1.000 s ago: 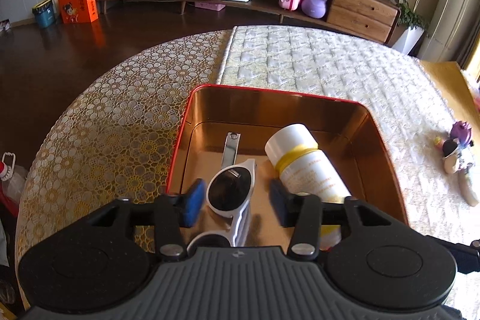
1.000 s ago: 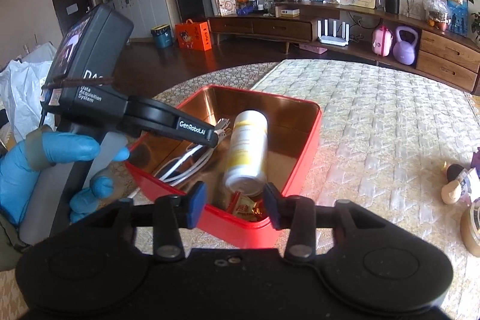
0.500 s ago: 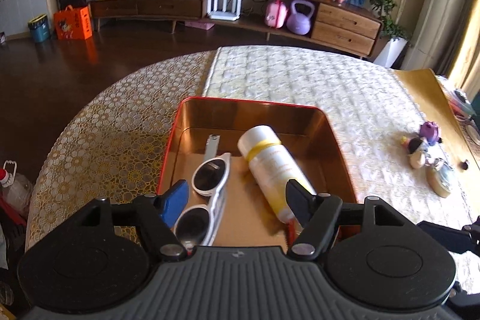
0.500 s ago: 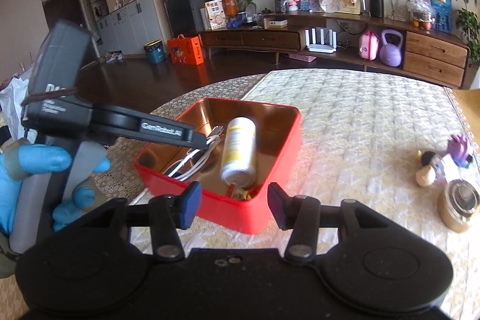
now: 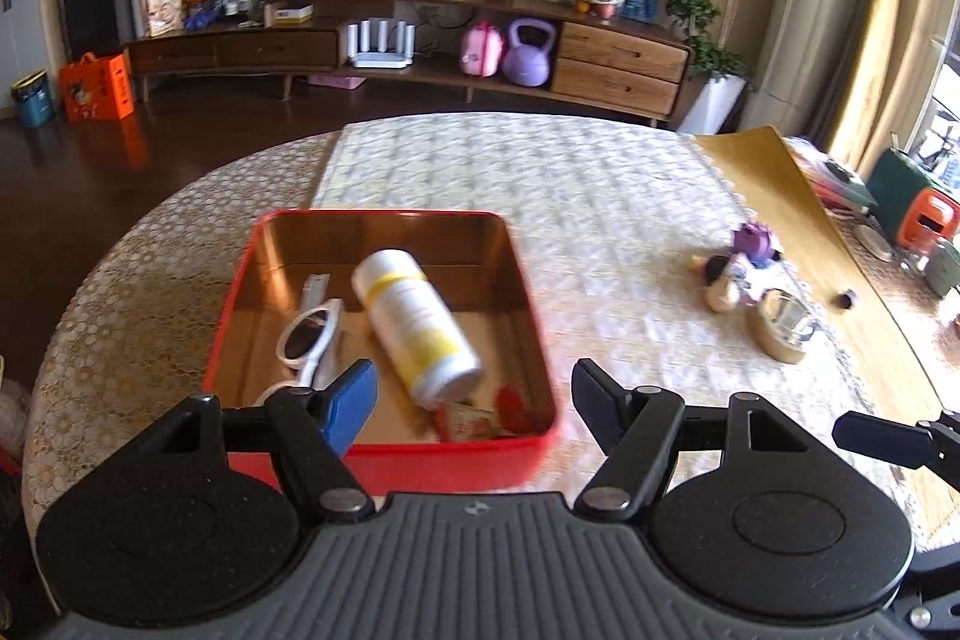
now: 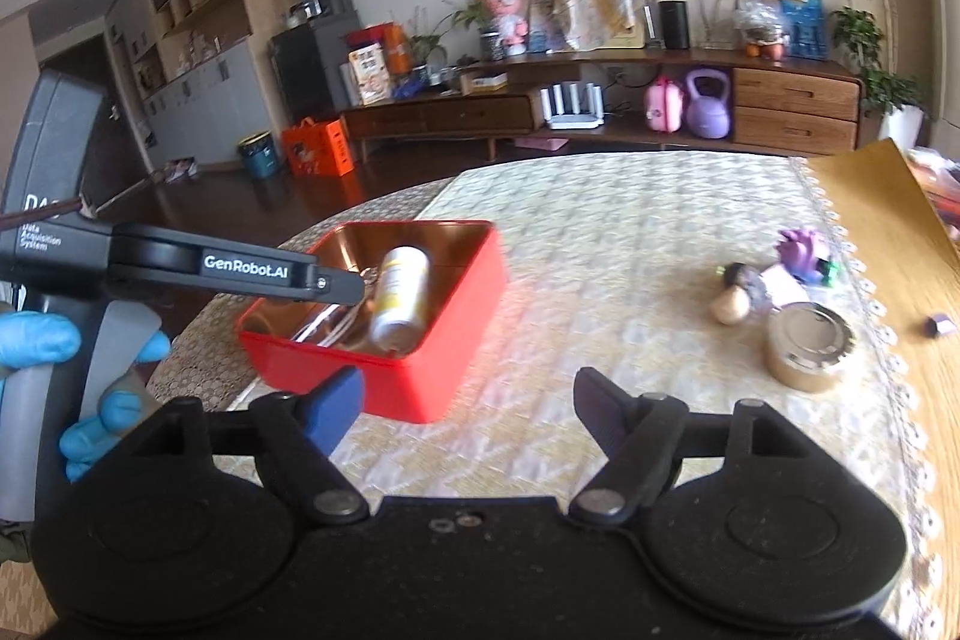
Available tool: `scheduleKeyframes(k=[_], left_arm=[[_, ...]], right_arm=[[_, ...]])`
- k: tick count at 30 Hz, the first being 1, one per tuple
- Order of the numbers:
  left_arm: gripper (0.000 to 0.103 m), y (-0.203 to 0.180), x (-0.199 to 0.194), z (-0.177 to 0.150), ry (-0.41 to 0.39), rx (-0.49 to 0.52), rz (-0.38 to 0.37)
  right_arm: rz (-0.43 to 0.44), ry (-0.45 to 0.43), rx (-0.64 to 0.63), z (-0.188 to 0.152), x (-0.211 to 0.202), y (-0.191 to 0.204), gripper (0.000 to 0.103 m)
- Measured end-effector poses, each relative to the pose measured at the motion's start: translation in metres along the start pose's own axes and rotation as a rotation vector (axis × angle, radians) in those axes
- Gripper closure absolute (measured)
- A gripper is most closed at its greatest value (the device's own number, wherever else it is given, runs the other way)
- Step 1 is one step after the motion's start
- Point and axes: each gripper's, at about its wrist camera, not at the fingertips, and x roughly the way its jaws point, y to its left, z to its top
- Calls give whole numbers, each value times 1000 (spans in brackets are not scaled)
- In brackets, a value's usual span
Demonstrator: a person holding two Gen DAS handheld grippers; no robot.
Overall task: Organize rigid objects
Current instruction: 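Withdraw both tools from the red tin, then move both tools toward the beige egg-shaped object and purple block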
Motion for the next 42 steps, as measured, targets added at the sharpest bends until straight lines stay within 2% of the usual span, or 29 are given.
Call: scheduleKeyframes(k=[4,7,9,14,20,28,37,42], left_arm=[[27,-17,-3,-2,-6,13,-27],[25,-29,-3,-2,-9,22,-49],[19,-37,-3,-2,-12,29,-59],[19,-64,1,-1,-28,62,-78],[19,-99,19,6,-22,102,-102],[19,-143,64,18,6,144,-118],[19,-180,122,28,42,182,-127],[19,-186,154,30,70,189,-108]], right_arm=[[-33,-19,28,-5,-10,-13,20],[-56,-44,40,-9,-20,-23,12],[-78,-59,54,-12,-25,-31,5],[-115,-85,90,-16,-36,-59,1],[-173,-107,113,-15,-48,-100,1],[-273,-91,104,-9,-50,-167,1],[-348,-44,111,1,-28,-243,1],[-355,-10,128,3,-8,-274,3]])
